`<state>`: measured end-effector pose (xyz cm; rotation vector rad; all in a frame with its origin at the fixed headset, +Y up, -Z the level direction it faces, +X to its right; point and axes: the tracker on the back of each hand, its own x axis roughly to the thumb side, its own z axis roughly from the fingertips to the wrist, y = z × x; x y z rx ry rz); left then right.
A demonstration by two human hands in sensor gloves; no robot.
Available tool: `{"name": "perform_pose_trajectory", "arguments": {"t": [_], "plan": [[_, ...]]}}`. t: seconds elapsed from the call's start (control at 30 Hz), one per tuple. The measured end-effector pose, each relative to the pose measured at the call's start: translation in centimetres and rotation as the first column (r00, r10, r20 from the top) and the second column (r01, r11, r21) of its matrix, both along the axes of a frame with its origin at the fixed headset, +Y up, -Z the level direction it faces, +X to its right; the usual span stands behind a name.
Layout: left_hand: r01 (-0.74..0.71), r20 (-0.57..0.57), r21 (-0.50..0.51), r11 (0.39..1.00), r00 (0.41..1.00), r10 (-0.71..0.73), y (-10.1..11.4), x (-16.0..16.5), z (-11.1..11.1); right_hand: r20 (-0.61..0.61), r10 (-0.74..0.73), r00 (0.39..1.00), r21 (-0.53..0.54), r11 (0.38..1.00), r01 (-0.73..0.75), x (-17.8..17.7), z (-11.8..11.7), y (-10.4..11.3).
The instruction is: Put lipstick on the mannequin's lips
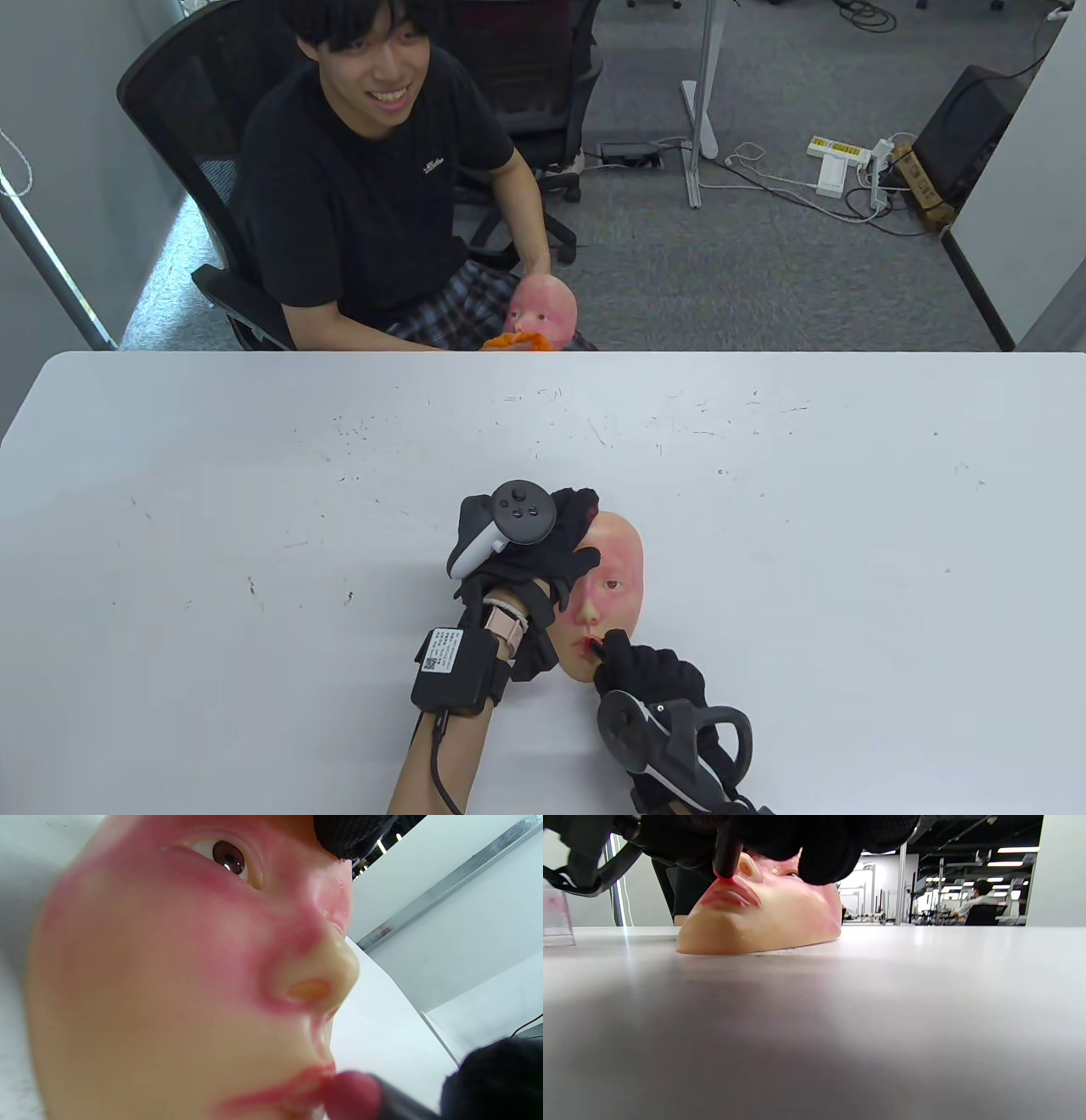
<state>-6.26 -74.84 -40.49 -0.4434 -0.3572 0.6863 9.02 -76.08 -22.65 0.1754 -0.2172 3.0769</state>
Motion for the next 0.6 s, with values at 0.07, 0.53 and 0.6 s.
{"name": "perform_pose_trajectory", "arguments": {"t": [0.07,0.53,0.6], "plan": [[0.001,0.000,0.000,1.000,1.000,-0.001,0.0,0.0,0.0,0.018,-0.019,1.000,-0.012,1.000,0.019,0.3,-0.2,0.0],[-0.001,-0.002,-0.004,1.000,1.000,0.001,0.0,0.0,0.0,0.027,-0.005,1.000,-0.059,0.998,0.007,0.9,-0.3,-0.2],[0.000,-0.002,-0.003,1.000,1.000,0.000,0.0,0.0,0.0,0.025,-0.013,1.000,-0.075,0.997,0.015,1.1,-0.3,-0.2]]}}
